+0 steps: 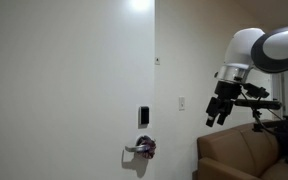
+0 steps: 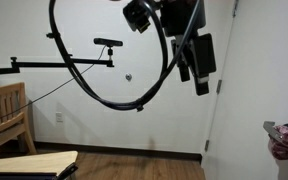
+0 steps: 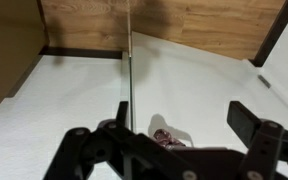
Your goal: Open the door
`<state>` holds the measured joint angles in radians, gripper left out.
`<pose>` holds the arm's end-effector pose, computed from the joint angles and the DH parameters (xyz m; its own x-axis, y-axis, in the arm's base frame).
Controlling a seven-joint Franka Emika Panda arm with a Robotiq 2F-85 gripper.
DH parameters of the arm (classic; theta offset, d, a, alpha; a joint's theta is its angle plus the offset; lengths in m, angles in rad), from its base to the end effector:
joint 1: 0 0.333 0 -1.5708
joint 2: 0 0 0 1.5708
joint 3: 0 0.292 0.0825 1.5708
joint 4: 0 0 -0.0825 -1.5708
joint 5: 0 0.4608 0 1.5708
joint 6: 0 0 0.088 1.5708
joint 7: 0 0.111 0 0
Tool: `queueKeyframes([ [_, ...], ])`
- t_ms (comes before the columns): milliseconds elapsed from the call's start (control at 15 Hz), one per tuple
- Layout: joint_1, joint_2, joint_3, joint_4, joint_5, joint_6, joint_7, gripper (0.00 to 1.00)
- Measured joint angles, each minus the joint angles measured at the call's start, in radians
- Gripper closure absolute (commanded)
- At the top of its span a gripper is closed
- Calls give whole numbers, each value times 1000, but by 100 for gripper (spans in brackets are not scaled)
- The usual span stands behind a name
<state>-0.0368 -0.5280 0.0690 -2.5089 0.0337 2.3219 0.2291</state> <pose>0.4996 0.0159 0.4430 0.9201 -0.2172 0.3258 -0.2050 -0.9761 -0.0720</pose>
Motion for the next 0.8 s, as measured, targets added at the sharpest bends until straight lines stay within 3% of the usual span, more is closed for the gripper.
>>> queueKeyframes([
  [267, -61, 42, 109, 0, -85, 73, 221, 0],
  [533, -69, 47, 114, 0, -88, 82, 244, 0],
  [800, -123, 70, 174, -11, -138, 212, 471, 0],
])
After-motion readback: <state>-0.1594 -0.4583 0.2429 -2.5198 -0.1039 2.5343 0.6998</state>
